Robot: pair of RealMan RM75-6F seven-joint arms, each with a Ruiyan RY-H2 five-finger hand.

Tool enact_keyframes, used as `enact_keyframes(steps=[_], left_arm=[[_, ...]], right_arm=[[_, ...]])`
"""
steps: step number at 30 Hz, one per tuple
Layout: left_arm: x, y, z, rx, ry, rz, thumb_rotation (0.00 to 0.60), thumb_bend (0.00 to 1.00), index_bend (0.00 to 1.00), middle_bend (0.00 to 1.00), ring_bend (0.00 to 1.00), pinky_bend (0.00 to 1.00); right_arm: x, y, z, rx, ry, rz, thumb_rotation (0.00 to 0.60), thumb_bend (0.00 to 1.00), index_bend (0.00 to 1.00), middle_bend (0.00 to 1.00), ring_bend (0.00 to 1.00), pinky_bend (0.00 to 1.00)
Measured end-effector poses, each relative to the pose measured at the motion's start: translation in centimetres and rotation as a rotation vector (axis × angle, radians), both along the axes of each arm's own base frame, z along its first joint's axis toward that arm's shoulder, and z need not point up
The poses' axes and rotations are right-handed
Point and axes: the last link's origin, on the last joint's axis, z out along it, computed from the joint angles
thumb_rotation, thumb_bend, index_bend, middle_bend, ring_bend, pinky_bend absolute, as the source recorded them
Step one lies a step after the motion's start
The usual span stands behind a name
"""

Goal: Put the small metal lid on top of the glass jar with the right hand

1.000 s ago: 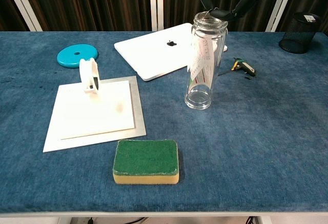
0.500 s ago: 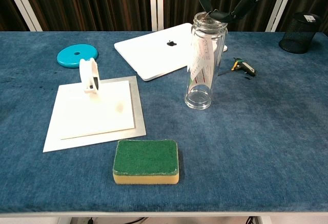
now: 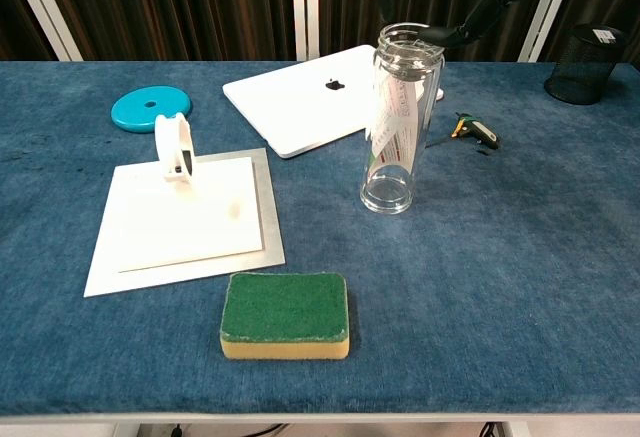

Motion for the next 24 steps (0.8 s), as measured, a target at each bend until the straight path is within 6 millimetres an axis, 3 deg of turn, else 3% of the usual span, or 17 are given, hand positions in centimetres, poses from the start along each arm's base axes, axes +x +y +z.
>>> enact_keyframes(steps=[4,16,20,24], left_arm=[[0.0,0.0,0.0,0.0,0.0,0.001,0.537,0.08,0.09,0.11,0.09,0.13],[0.1,0.0,0.3,0.013,-0.004,-0.006,0.536,0.08,0.09,0.11,0.09,0.13],[0.3,0.0,0.7,0.023,-0.001,-0.012,0.539,0.08,0.09,0.11,0.09,0.13],[0.7,-0.2,1.1,0.034,0.011,-0.022,0.535,0.08,0.09,0.11,0.09,0.13]], right_arm=[[0.0,0.1,0.3,-0.004,-0.02,0.001,0.6,0.31,0.16,0.05,0.0,0.0],[-1.2,0.4,2.5,-0.047,-0.148,-0.019,0.6,0.31,0.09,0.04,0.0,0.0],[-3.5,1.4,4.0,-0.097,-0.21,-0.052,0.6,0.31,0.08,0.03,0.0,0.0],[-8.4,3.9,5.2,-0.158,-0.248,-0.146,0.6,0.31,0.05,0.01,0.0,0.0]])
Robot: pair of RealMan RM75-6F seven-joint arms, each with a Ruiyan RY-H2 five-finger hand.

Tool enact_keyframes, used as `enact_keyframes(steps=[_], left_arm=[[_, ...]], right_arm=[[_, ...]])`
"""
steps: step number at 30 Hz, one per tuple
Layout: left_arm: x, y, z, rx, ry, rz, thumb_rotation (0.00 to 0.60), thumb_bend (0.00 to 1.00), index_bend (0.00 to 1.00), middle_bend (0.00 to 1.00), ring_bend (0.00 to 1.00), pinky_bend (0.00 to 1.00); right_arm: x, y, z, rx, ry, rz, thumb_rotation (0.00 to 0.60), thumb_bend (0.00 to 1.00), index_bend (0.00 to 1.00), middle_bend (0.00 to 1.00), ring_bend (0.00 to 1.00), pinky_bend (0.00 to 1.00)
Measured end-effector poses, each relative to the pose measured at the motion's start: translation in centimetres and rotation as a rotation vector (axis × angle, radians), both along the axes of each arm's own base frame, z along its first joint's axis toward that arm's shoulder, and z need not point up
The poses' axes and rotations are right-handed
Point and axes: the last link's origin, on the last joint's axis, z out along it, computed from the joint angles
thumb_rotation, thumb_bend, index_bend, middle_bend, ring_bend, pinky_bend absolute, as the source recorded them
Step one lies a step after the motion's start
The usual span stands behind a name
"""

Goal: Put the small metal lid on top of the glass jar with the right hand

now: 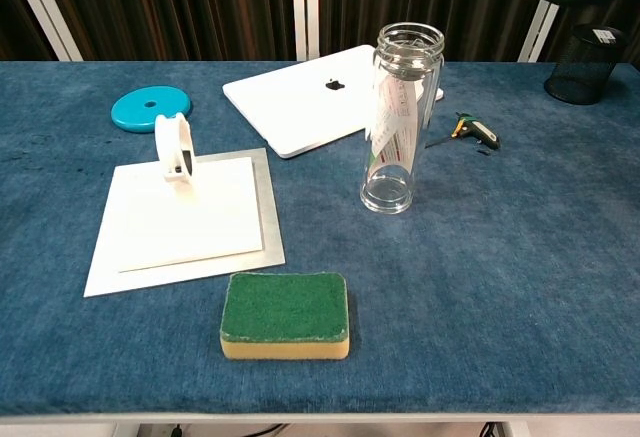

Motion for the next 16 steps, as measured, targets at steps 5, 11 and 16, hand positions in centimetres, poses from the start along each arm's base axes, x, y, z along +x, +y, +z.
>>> enact_keyframes(steps=[5,11,16], left_arm=[[0.5,-0.4,0.6,0.02,0.033,-0.014,0.53,0.08,0.09,0.11,0.09,0.13],[0.8,-1.0,1.3,0.054,0.181,-0.029,0.458,0.08,0.09,0.11,0.08,0.12],[0.6,-1.5,1.6,0.065,0.445,-0.034,0.361,0.08,0.08,0.09,0.05,0.1]], right_arm=[[-7.0,4.1,0.7,-0.072,-0.017,-0.153,0.6,0.31,0.0,0.0,0.0,0.0],[-14.3,8.1,-0.3,-0.157,0.028,-0.309,0.6,0.31,0.0,0.0,0.0,0.0],[-17.7,11.0,-1.4,-0.156,0.0,-0.425,0.6,0.31,0.0,0.0,0.0,0.0]])
